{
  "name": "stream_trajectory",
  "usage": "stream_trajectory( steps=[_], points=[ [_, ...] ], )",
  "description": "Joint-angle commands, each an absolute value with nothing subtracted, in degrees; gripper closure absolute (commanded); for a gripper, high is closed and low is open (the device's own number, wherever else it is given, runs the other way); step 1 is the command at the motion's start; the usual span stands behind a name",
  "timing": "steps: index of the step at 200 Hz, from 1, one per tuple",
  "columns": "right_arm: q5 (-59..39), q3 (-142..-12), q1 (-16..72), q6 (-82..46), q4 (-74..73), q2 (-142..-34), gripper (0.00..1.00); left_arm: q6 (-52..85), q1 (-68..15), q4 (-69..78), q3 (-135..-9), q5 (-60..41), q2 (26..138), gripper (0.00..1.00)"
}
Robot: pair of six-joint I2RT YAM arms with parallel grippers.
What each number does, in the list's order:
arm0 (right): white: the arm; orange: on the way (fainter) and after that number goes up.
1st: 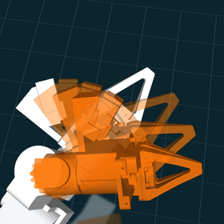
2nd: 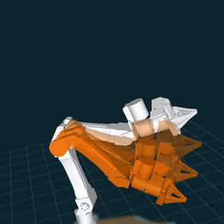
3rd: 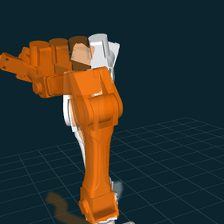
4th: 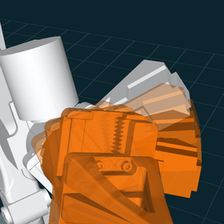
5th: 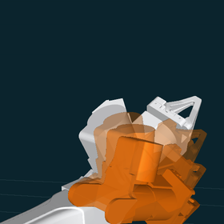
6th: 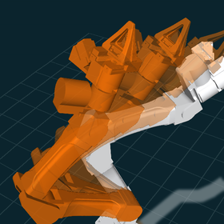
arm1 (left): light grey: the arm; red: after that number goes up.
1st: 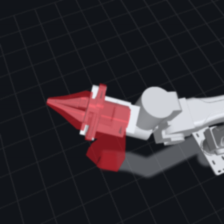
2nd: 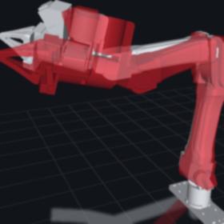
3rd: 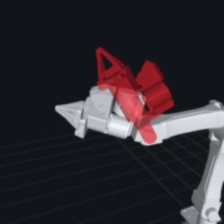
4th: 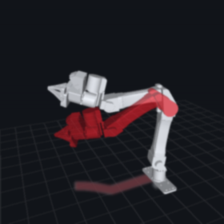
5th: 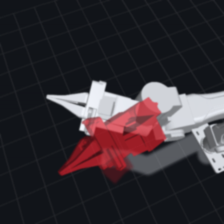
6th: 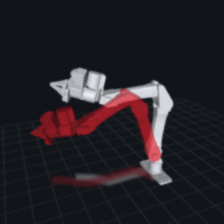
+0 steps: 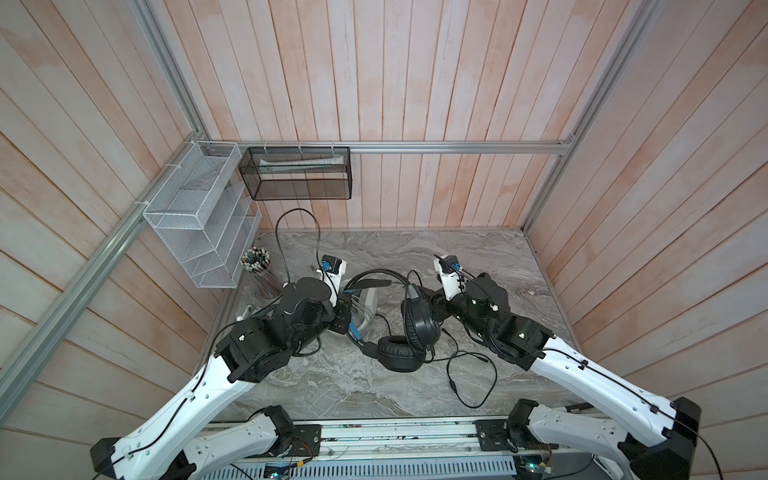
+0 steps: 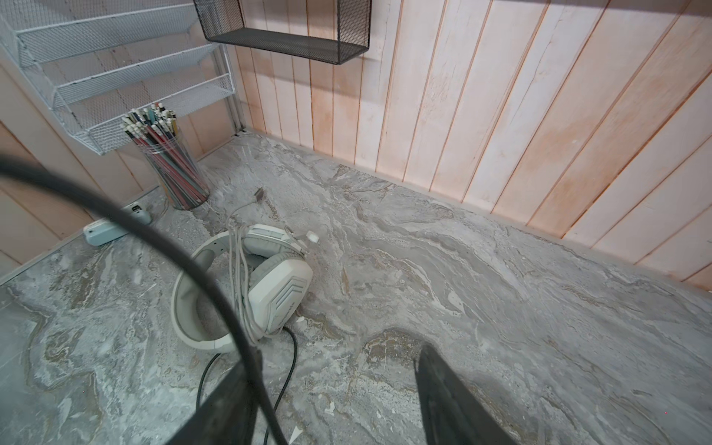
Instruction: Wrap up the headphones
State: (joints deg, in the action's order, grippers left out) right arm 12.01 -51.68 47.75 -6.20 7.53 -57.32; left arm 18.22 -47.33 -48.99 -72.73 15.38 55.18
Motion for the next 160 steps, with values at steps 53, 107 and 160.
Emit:
stream_trajectory(
  steps=[53,107,160],
  points=[
    [8.4,-44.1,46.9,-11.0,-1.3,-49.5,0.25,22.9,-42.8,-48.8,-77.6,14.8,55.0,1.0],
    [13.4,-33.1,46.0,-16.4,-13.3,-47.4,0.21,26.7,-42.5,-53.5,-84.7,14.9,56.5,1.0],
    [4.0,-24.1,45.3,-20.5,-30.5,-56.6,0.22,29.6,-42.5,-57.1,-91.3,17.2,58.2,1.0]
  ],
)
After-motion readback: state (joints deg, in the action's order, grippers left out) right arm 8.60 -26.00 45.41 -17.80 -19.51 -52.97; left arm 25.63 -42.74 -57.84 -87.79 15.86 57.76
